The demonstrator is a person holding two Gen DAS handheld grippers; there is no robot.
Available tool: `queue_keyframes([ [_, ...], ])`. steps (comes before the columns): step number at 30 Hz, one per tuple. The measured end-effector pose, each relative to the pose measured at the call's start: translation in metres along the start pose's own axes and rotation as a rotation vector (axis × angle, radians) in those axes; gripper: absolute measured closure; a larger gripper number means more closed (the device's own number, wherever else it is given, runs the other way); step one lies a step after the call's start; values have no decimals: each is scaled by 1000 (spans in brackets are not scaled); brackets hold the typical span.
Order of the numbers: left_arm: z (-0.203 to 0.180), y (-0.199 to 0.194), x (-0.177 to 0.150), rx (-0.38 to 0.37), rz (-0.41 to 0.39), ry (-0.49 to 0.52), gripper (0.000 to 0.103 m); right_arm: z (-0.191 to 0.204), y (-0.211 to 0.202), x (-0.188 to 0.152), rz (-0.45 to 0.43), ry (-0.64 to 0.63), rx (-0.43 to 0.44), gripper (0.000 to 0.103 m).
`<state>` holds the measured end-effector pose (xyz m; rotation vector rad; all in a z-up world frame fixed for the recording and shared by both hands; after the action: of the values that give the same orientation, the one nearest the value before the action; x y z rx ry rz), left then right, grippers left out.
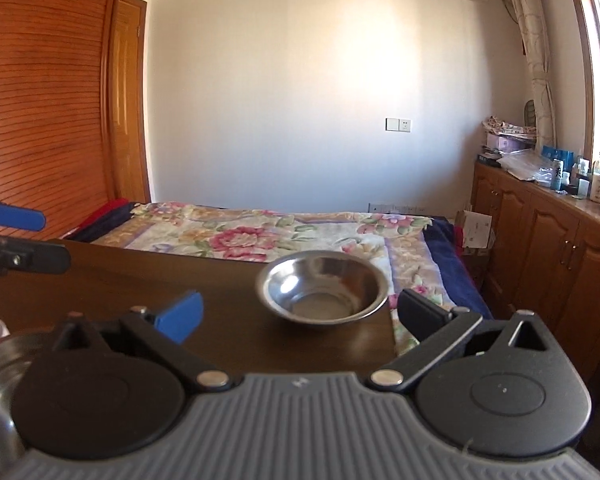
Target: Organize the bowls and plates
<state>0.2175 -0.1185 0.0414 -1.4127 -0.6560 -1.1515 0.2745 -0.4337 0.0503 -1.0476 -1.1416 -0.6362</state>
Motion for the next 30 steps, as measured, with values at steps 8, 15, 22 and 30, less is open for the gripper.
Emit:
queue_keyframes([
  [8, -18, 36, 20, -24, 19, 65, 3, -37, 25, 4, 18, 36, -2, 4],
  [15, -37, 76, 27, -73, 68, 95, 11, -57, 44, -2, 51, 75, 13, 26],
  [22, -51, 126, 35, -93, 144, 138, 26, -74, 58, -6, 69, 143, 48, 37],
  [30, -68, 162, 41, -124, 210, 178, 33, -82, 65, -7, 92, 195, 94, 42],
])
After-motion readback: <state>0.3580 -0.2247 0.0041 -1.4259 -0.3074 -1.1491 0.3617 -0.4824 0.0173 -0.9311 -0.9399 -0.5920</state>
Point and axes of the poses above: each gripper's, at about its wrist camera, not at the fingertips, and y roughly the way its jaws point, z to its left, x to its top, the point moved 2 cm from there along y, roughly the way its jaws point, and after that the axes turned 11 degrees about x, right-handed, at the moved point
